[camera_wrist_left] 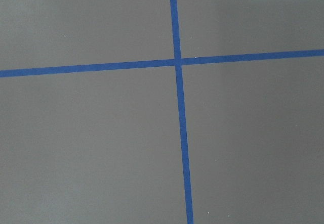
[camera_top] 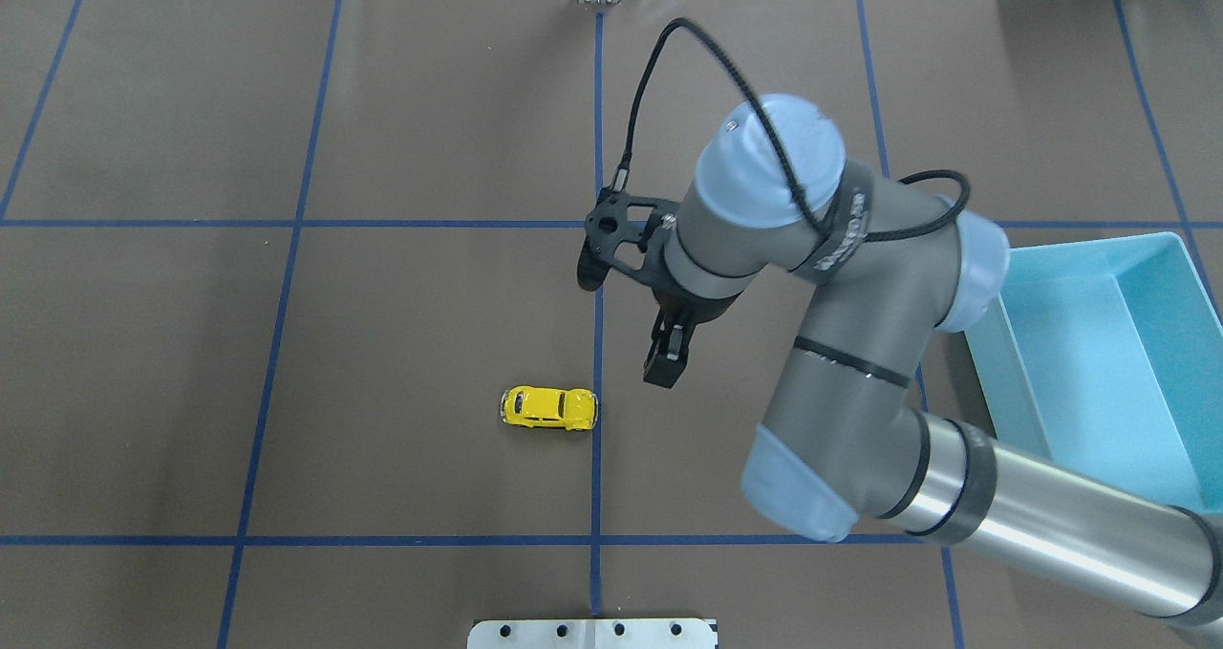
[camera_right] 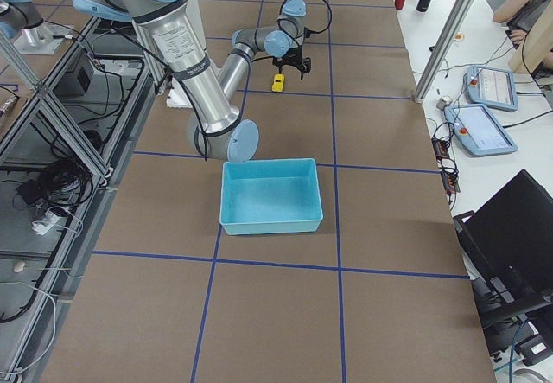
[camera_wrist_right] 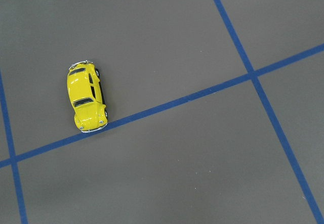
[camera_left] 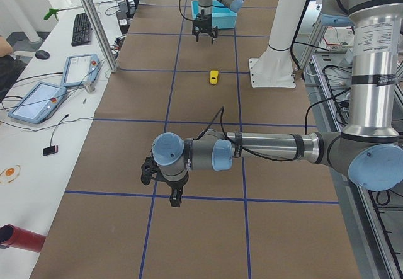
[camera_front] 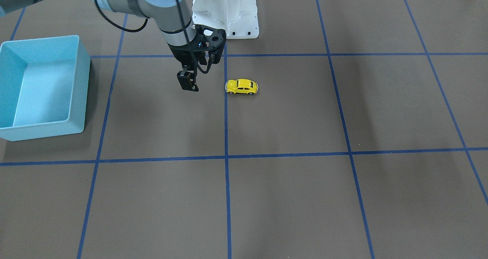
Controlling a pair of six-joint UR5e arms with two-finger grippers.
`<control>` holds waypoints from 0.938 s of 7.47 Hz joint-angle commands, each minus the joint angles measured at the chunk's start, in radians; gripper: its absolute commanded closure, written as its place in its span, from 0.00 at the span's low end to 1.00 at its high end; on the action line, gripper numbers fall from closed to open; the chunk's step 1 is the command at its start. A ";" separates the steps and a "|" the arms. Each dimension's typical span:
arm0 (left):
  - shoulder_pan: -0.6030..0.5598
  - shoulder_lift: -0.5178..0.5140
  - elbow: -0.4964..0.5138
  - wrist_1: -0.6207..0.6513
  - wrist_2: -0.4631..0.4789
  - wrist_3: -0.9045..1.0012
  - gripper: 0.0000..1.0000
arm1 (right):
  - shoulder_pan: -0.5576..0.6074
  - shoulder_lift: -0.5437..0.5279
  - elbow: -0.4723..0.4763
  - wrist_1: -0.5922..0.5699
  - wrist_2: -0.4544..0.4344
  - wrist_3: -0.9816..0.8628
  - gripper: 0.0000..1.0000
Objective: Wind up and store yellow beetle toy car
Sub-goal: 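Move the right gripper over the yellow car and lower it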
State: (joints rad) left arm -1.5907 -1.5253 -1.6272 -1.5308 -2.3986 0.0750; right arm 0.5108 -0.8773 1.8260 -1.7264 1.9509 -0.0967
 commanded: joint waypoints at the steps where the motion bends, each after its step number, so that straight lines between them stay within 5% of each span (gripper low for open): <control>1: 0.000 0.001 0.001 -0.006 0.003 -0.069 0.00 | -0.115 0.102 -0.057 -0.160 -0.076 0.005 0.00; 5: 0.000 0.001 0.001 -0.006 0.003 -0.067 0.00 | -0.120 0.158 -0.165 -0.142 -0.067 -0.095 0.00; 7: 0.000 0.001 0.001 -0.006 0.004 -0.067 0.00 | -0.120 0.167 -0.227 -0.043 -0.052 -0.118 0.00</control>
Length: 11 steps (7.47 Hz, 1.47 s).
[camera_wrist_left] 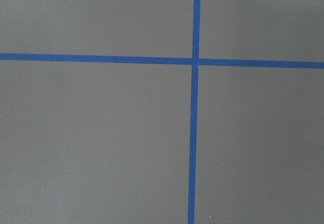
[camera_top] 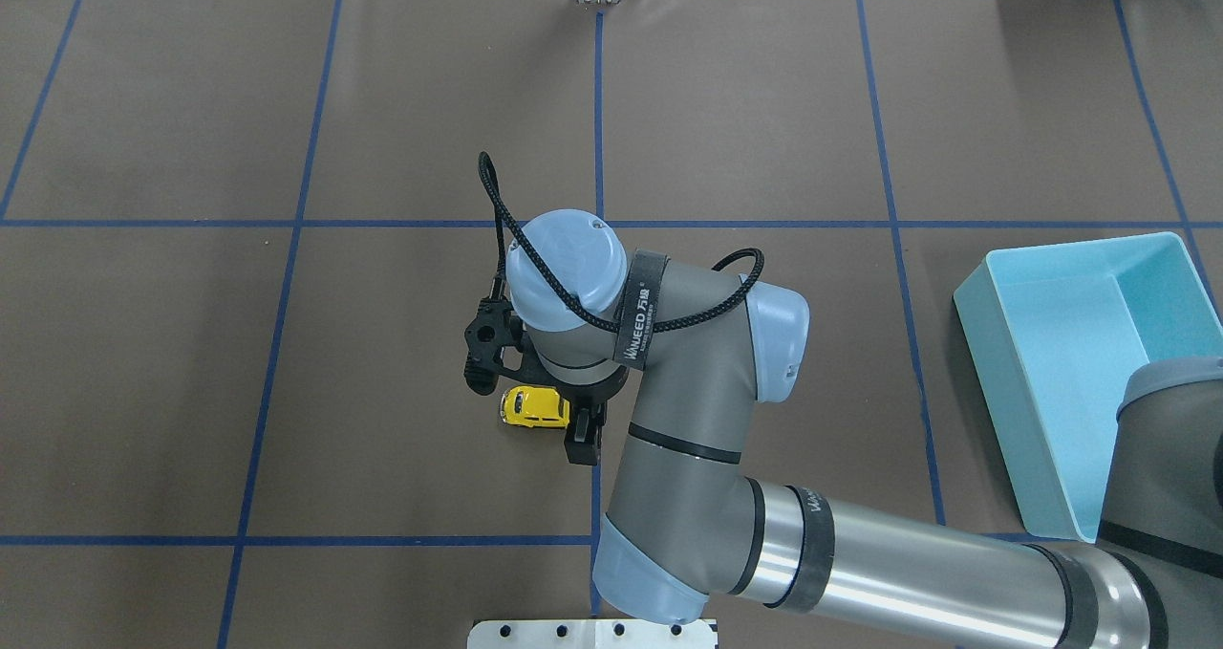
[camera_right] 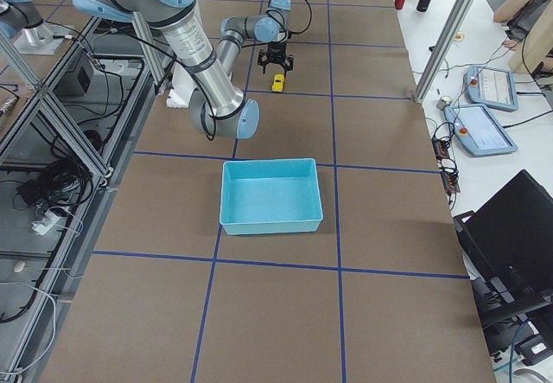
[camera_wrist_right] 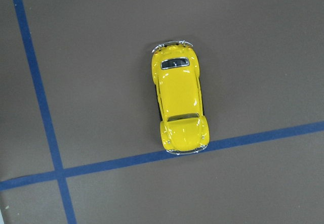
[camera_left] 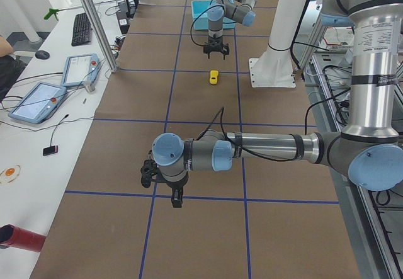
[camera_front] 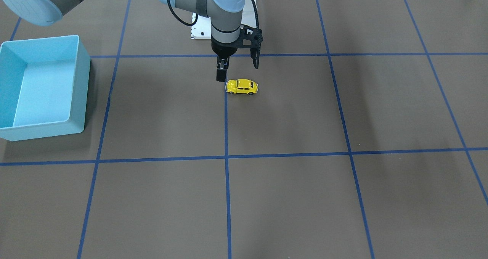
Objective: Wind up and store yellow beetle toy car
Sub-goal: 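Move the right gripper over the yellow car and lower it, then close the right gripper on the yellow car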
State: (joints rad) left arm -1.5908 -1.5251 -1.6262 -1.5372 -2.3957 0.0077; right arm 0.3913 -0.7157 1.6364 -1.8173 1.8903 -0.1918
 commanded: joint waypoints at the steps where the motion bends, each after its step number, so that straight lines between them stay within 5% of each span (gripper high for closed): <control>1: 0.000 0.000 0.000 -0.001 0.001 0.000 0.00 | 0.000 0.027 -0.068 0.050 0.026 -0.059 0.00; 5: 0.000 0.003 0.000 0.000 0.001 -0.002 0.00 | -0.008 0.093 -0.215 0.157 0.046 -0.098 0.00; 11: 0.000 0.005 0.000 0.000 0.001 -0.002 0.00 | -0.014 0.101 -0.283 0.164 -0.009 -0.121 0.00</control>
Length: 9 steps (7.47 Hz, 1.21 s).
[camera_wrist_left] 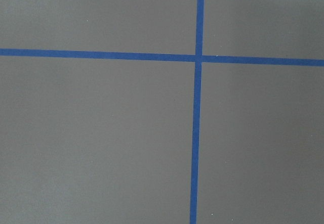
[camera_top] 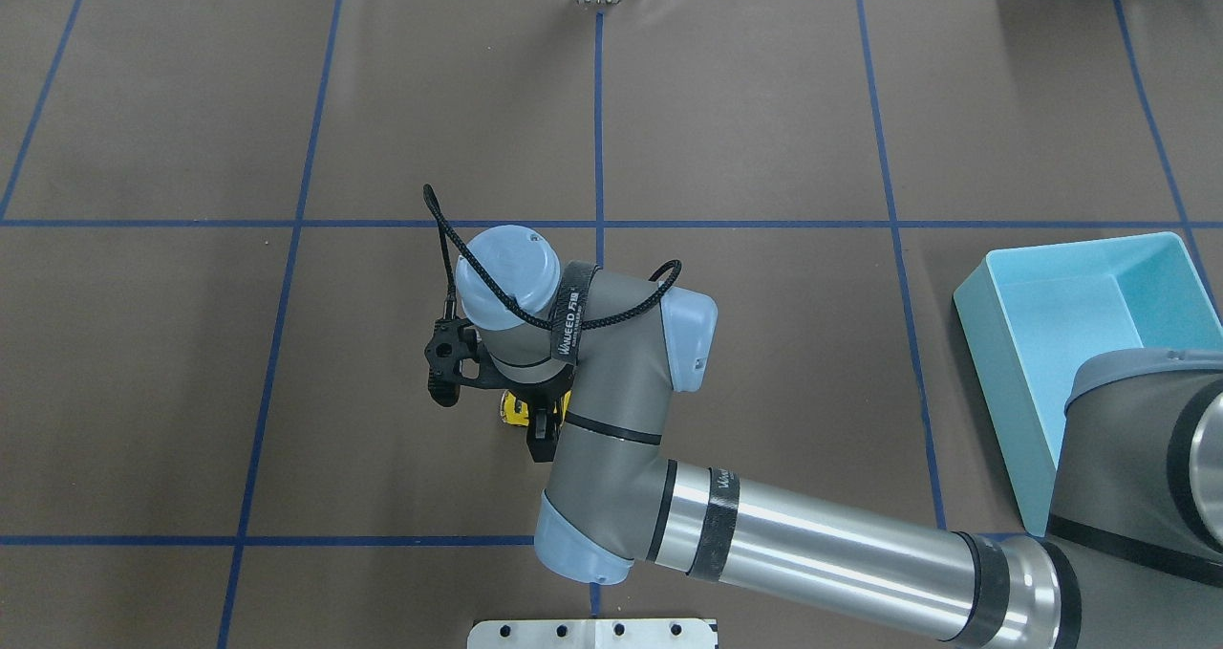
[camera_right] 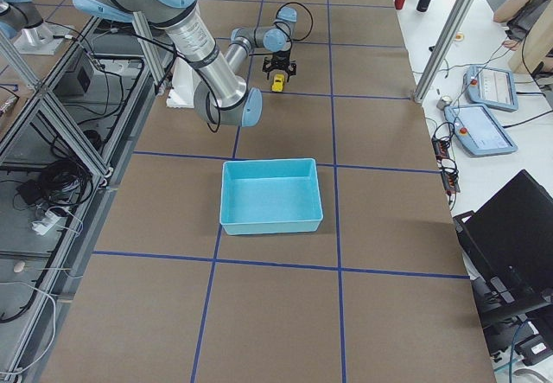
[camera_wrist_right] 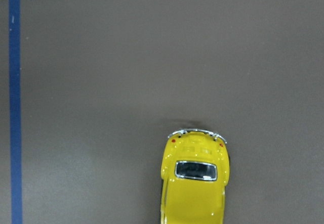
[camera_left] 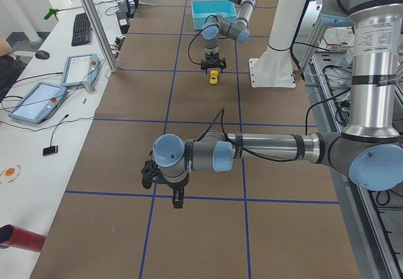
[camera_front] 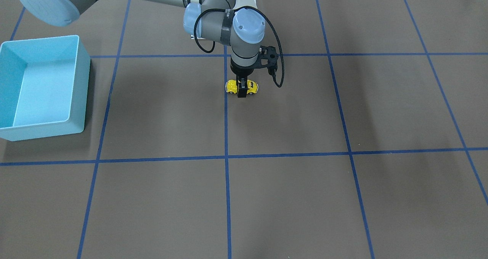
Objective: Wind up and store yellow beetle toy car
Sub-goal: 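Close the right gripper on the yellow car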
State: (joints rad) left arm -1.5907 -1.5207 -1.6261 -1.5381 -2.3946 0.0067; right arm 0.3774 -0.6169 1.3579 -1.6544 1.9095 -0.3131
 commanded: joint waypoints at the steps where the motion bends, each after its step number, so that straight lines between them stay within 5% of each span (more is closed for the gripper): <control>1: 0.000 0.002 0.000 0.001 0.000 -0.001 0.00 | 0.000 0.000 -0.005 0.001 -0.053 0.000 0.00; 6: 0.000 0.004 0.002 0.001 0.000 -0.001 0.00 | -0.034 -0.010 -0.011 0.002 -0.056 0.002 0.00; 9: 0.000 0.004 0.002 0.001 0.000 -0.001 0.00 | -0.029 -0.010 0.004 -0.001 -0.081 0.000 0.77</control>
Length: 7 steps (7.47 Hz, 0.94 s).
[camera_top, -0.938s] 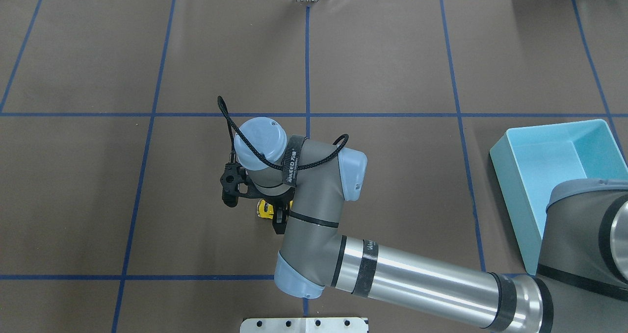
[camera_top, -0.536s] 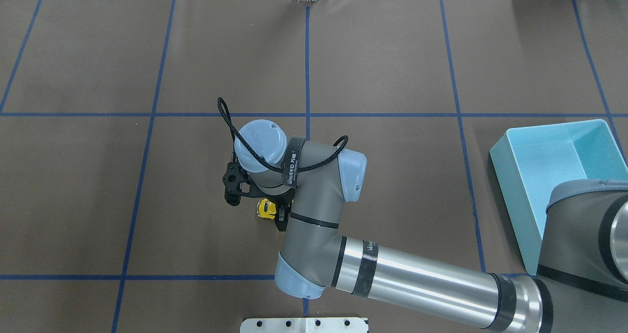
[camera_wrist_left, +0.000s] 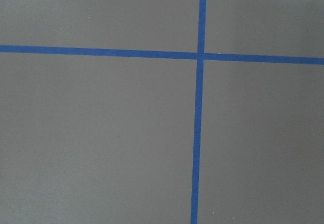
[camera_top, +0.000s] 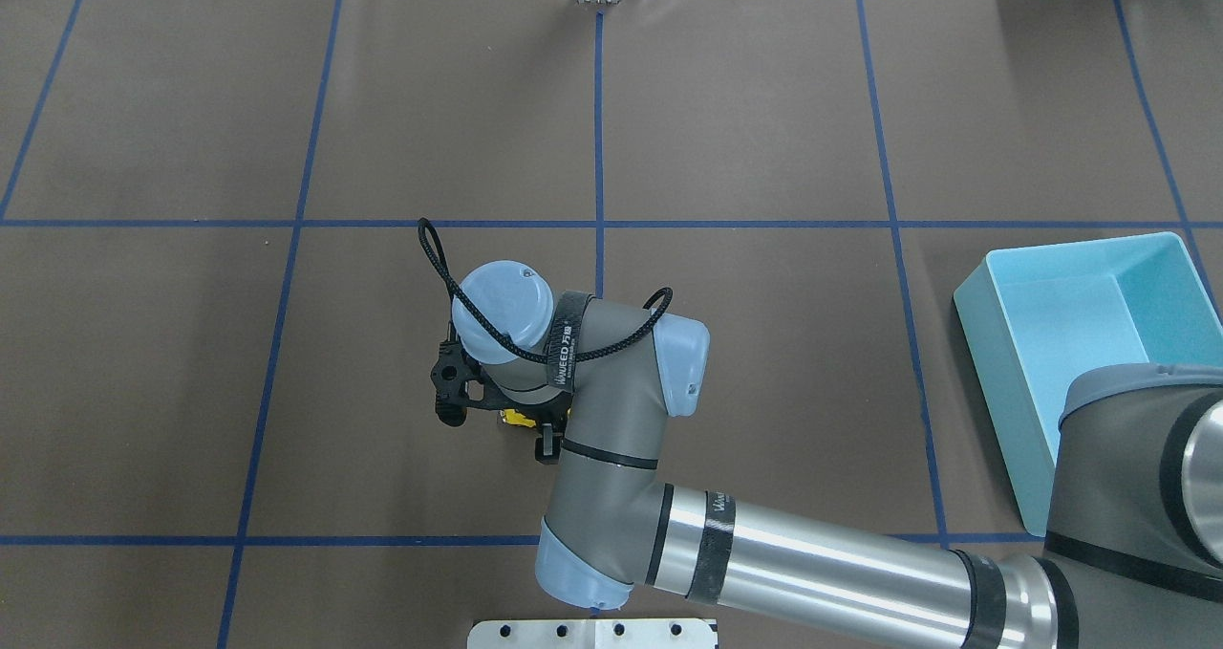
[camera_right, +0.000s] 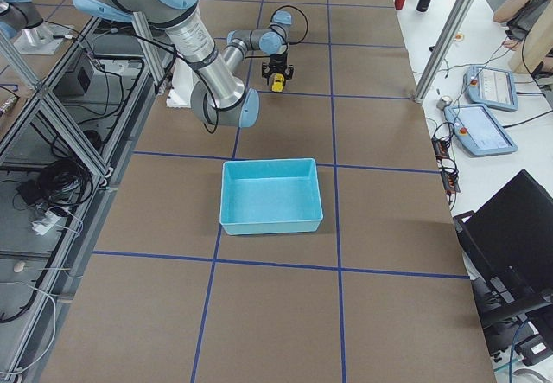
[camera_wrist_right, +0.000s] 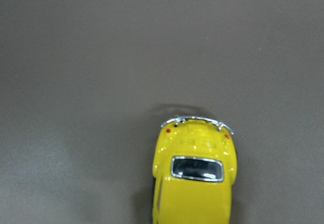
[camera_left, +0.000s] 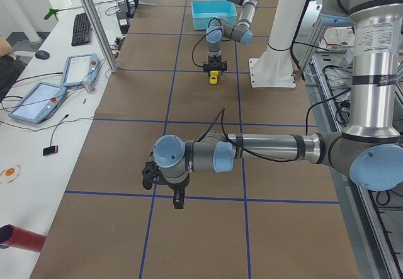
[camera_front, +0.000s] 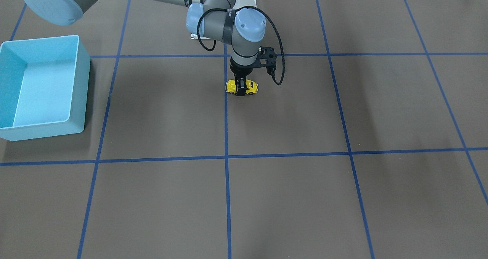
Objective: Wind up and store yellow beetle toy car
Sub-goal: 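Close the right gripper on the yellow car, then lift the car with the right gripper and carry it over the bin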
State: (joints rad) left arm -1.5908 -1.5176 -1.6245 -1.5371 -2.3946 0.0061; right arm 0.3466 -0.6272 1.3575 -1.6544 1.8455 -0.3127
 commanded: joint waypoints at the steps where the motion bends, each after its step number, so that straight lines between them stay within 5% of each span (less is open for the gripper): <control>1: 0.000 0.000 0.000 0.000 0.000 0.000 0.00 | 0.002 0.000 0.005 -0.001 -0.025 0.000 0.88; 4: 0.000 -0.001 0.000 0.000 0.000 -0.002 0.00 | 0.113 -0.020 0.131 -0.063 -0.014 -0.060 0.97; 7: 0.000 0.000 0.000 0.000 0.002 -0.002 0.00 | 0.257 -0.261 0.458 -0.143 -0.012 -0.071 0.96</control>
State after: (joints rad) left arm -1.5908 -1.5174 -1.6245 -1.5370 -2.3932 0.0046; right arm 0.5411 -0.7619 1.6660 -1.7817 1.8317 -0.3799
